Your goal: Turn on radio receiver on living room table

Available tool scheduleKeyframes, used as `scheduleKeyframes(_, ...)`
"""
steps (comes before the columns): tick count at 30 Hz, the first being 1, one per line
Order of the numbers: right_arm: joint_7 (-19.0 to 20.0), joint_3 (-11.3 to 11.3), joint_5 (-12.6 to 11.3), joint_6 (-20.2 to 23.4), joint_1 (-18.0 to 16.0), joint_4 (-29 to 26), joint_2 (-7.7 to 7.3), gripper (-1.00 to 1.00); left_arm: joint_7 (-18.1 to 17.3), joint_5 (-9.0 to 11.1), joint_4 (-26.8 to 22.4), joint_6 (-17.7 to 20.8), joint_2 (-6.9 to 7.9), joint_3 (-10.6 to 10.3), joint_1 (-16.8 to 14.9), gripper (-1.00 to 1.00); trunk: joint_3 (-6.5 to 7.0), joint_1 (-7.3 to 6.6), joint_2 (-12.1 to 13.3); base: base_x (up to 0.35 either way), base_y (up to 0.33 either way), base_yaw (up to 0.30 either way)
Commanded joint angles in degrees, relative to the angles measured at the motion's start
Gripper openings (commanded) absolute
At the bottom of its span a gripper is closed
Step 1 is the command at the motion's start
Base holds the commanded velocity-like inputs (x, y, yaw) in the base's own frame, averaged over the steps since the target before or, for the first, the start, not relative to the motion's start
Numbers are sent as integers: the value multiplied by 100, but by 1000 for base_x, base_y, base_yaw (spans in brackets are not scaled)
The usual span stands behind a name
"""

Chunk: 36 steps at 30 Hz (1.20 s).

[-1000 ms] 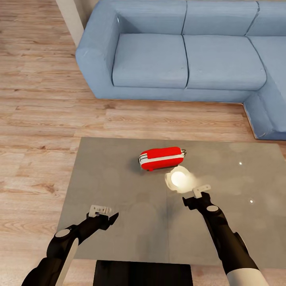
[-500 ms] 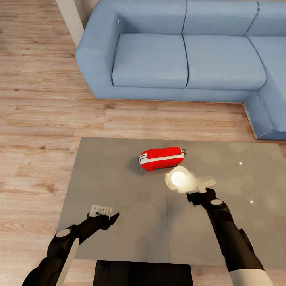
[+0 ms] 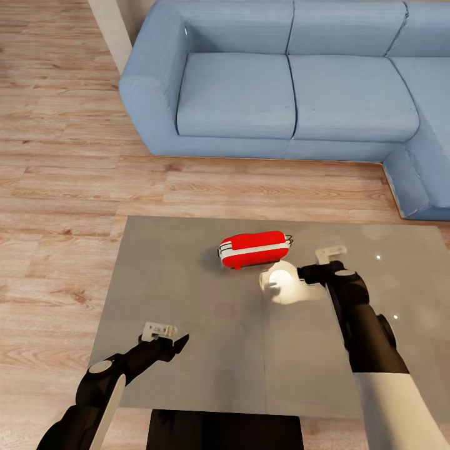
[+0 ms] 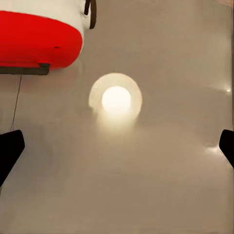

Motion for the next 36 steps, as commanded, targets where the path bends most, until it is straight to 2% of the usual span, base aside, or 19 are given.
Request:
scheduleKeyframes(1, 3, 6, 0, 3, -83, 35, 0, 100, 0, 0, 0, -2, 0, 0, 0, 100, 0, 0, 0, 0, 0, 0)
scheduleKeyframes(5, 42, 44, 14, 8, -392, 222, -52, 100, 0, 1, 0, -15, 0, 0, 0, 100, 0, 0, 0, 0, 0, 0)
scheduleKeyframes(9, 184, 63, 69, 2, -521, 275, -107, 100, 0, 0, 0, -17, 0, 0, 0, 100, 0, 0, 0, 0, 0, 0)
scheduleKeyframes(12, 340, 118, 330, -1, -634, 284, -119, 100, 0, 0, 0, -17, 0, 0, 0, 100, 0, 0, 0, 0, 0, 0)
scheduleKeyframes(18, 994, 213, 863, -3, -767, 290, -123, 100, 0, 0, 3, -17, 0, 0, 0, 100, 0, 0, 0, 0, 0, 0)
scheduleKeyframes(20, 1287, 221, 1183, -14, -784, 290, -121, 100, 0, 0, 5, -17, 0, 0, 0, 100, 0, 0, 0, 0, 0, 0)
scheduleKeyframes(25, 1798, 229, 1694, -45, -838, 291, -116, 100, 0, 0, 7, -17, 0, 0, 0, 100, 0, 0, 0, 0, 0, 0)
scheduleKeyframes(31, 2080, 232, 1867, -52, -932, 279, -115, 100, 0, 0, 8, -17, 0, 0, 0, 100, 0, 0, 0, 0, 0, 0)
scheduleKeyframes(34, 2124, 240, 1891, -48, -1077, 286, -114, 100, 0, 0, 8, -17, 0, 0, 0, 100, 0, 0, 0, 0, 0, 0)
scheduleKeyframes(36, 2252, 257, 1999, -45, -1229, 300, -114, 100, 0, 0, 8, -17, 0, 0, 0, 100, 0, 0, 0, 0, 0, 0)
